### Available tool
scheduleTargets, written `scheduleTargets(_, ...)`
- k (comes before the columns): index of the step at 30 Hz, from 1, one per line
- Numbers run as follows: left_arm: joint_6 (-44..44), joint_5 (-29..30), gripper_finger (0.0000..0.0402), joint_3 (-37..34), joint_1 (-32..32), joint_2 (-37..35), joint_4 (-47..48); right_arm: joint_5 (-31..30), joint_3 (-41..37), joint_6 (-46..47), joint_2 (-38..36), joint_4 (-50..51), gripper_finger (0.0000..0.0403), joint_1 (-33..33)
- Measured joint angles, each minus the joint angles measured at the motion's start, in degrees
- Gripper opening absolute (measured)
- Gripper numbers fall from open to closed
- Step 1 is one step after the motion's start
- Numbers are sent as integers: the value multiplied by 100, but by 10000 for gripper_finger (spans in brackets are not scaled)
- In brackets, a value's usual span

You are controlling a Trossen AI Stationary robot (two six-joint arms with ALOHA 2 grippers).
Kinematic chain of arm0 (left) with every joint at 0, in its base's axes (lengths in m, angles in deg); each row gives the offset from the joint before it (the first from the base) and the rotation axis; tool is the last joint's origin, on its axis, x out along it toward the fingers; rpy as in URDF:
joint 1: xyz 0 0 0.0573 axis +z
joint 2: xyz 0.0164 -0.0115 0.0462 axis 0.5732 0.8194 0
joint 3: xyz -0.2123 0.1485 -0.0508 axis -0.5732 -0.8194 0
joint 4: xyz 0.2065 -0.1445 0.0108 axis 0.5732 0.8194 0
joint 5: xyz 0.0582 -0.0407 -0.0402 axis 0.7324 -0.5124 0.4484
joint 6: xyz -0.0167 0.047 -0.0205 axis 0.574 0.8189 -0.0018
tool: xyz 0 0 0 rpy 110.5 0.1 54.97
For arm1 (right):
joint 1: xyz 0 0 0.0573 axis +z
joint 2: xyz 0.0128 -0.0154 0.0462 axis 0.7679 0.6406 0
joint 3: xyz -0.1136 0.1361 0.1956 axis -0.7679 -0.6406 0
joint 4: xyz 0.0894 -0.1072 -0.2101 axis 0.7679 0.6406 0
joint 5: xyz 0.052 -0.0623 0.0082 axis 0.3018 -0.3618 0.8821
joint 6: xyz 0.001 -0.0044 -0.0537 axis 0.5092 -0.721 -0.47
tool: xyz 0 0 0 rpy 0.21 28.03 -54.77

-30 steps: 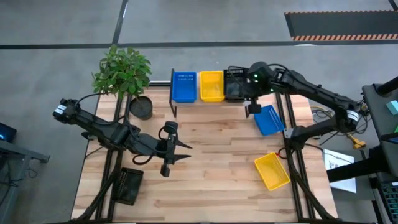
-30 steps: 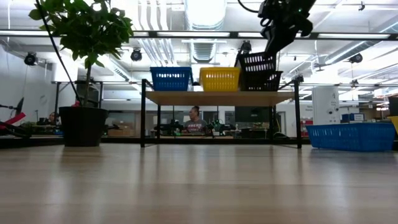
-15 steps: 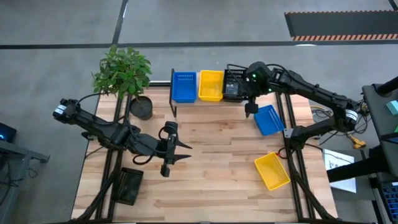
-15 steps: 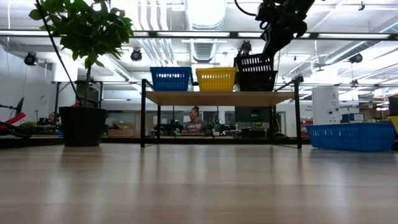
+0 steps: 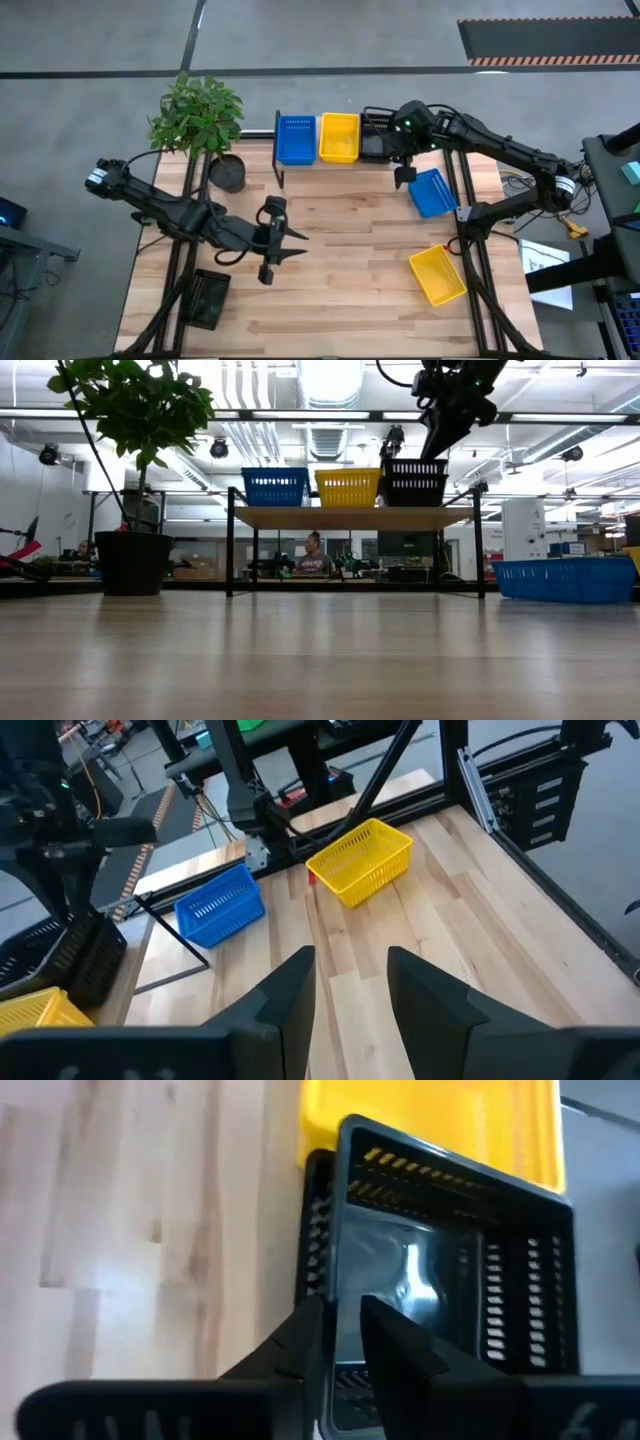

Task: Stack baskets on shelf by color
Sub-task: Stack the right black bin on top of the other black bin on the shelf, then stack the black bin on top of the other black bin on the shelf

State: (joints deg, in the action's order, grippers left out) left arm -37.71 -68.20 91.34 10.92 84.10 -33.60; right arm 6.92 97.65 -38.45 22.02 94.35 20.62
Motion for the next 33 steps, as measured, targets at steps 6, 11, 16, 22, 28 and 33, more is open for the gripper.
scheduleTargets(6, -4, -1, 111, -114, 0, 2, -86, -155, 126, 56, 0, 209, 97, -2)
scheduleTargets(11, -2, 1, 111, -157, 4, 2, -140, -139, 360, 447, -9, 310, 110, 6)
scheduleTargets(16, -7, 1, 111, -192, 4, 2, -150, 47, 380, 793, -6, 273, 102, 192)
scheduleTargets(22, -846, 1, 111, -379, -8, 2, -64, 308, 369, 1268, -60, 271, 62, 930)
scheduleTargets(28, -2584, -2, 111, -921, -153, 7, -24, 308, 369, 1616, -76, 177, 34, 2159)
scheduleTargets(33, -4767, -31, 111, -1188, -484, 59, 395, -342, 369, 1829, -76, 131, 27, 3105)
